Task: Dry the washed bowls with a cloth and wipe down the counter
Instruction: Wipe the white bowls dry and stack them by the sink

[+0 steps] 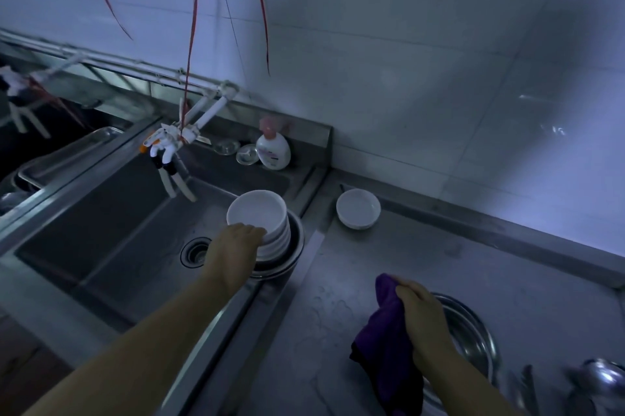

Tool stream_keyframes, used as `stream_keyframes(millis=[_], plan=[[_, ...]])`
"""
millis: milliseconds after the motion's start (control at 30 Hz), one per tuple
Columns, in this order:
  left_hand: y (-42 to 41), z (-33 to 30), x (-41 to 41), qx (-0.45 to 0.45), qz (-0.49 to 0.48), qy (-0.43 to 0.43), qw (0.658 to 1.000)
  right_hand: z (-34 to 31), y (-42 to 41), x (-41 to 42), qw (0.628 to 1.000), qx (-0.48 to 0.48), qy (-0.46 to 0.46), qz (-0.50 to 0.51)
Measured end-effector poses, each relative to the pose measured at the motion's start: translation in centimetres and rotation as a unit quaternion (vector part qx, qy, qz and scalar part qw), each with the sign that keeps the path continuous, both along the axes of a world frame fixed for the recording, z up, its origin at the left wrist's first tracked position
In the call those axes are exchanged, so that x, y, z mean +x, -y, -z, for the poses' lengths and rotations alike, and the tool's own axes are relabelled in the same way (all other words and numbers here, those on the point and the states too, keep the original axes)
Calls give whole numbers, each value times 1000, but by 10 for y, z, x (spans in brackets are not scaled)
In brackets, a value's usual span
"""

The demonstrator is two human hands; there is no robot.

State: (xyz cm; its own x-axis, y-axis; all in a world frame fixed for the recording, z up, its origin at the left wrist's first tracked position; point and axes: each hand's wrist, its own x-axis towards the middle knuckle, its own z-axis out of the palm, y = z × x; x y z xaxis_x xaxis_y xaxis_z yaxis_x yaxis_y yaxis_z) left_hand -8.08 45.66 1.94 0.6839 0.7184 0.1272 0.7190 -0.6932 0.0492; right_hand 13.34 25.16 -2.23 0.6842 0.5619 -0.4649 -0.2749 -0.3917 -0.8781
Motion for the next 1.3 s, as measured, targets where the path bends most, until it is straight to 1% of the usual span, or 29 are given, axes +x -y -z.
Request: stream_keyframes(millis=[367,467,633,800,867,967,1033,1067,1133,1167,1233,1300], plan=[[1,13,3,49,23,48,997,3,2,8,1000,9,-11,17],[0,17,6,58,14,63,996,3,1,10,1000,12,-5,17],[1,23,9,61,13,53,997,3,2,16,1000,12,-15,19],[12,18,21,60,-18,61,996,4,1,23,999,19,-17,34],[18,14,32,67,4,85,994,5,0,27,999,20,-16,37],[32,12,55,64,73,137,986,4,-5,31,999,25,-6,38],[39,15,75,15,86,153,984,2,-8,33,999,26,2,39],[40,18,86,-22,79,141,987,1,-10,34,999,26,8,39],[38,26,111,-125,38,119,984,-2,-14,38,999,25,22,38],[35,31,126,-192,-1,127,973,-3,-16,41,998,24,34,37],[25,43,154,-311,-90,173,930,-6,-19,49,997,16,63,32],[11,57,181,-410,-182,213,868,-7,-20,58,995,5,91,41]])
